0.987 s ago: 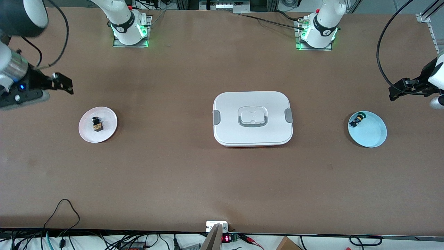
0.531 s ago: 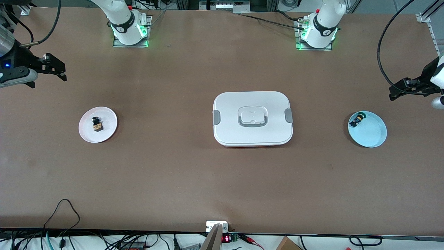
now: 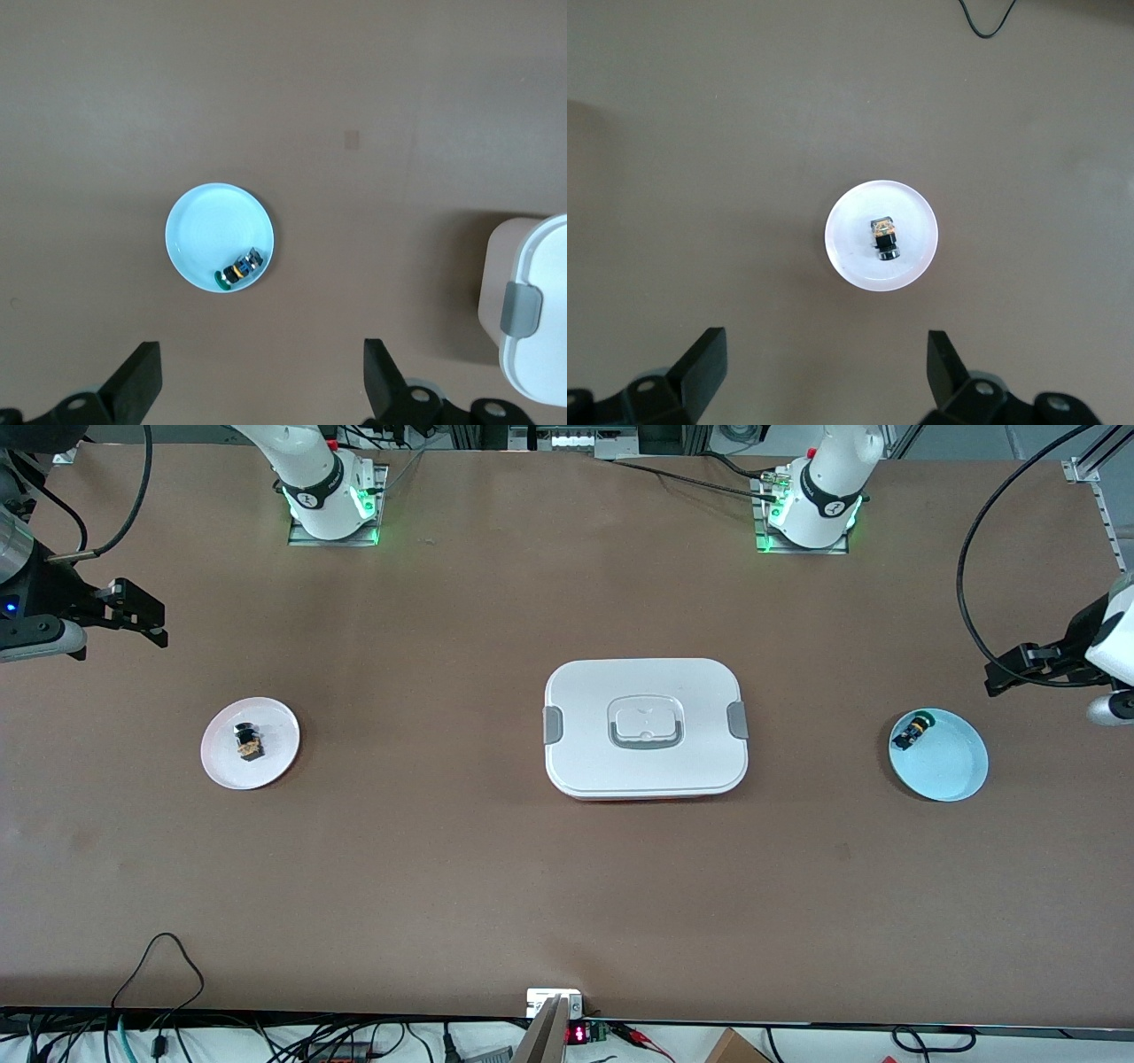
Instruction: Transfer orange switch to right arm and place
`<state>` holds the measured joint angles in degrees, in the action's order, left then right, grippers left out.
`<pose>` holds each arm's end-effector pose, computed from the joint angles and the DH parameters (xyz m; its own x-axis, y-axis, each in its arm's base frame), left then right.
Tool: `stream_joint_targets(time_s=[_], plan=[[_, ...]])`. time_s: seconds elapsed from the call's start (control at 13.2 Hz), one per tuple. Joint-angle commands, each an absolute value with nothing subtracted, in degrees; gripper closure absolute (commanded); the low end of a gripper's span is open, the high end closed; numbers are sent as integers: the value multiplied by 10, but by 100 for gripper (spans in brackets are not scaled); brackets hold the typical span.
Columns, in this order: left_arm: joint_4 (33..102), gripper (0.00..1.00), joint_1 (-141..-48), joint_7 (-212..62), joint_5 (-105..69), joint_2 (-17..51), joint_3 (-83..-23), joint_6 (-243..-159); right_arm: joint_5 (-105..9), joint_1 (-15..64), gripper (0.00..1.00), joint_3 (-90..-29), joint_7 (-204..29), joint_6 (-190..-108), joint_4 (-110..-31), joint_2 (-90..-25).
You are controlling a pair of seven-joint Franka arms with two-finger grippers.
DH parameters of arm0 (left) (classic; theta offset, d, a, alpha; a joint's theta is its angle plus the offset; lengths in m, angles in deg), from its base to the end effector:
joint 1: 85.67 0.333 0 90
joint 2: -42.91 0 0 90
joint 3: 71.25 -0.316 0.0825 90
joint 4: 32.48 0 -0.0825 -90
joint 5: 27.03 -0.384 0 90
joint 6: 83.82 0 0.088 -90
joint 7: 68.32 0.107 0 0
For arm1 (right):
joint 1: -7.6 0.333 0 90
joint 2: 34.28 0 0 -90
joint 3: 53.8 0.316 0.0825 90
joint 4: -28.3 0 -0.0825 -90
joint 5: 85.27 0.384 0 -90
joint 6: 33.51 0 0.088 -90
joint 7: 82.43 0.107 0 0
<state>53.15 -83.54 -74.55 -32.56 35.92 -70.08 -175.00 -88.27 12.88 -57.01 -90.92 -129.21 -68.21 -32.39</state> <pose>0.5927 0.0208 0.5928 0.9923 0.1228 -0.0149 0.1208 -0.9880 -0.0960 0.5513 0.0143 0.5976 0.9821 0.1882 0.0110 0.1874 -0.9809 0.0525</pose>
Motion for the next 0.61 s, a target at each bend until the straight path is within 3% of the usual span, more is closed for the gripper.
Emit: stream_joint_targets(time_s=[0.0,0.53], plan=[[503,0,-834,-746,-313,353,-698,-1722,-884,148,0,-570,-886,-1278,-665,-335],[498,0,-833,-741,-312,355,-698,-1700,-838,143,0,-575,-897,-1272,-661,-334]])
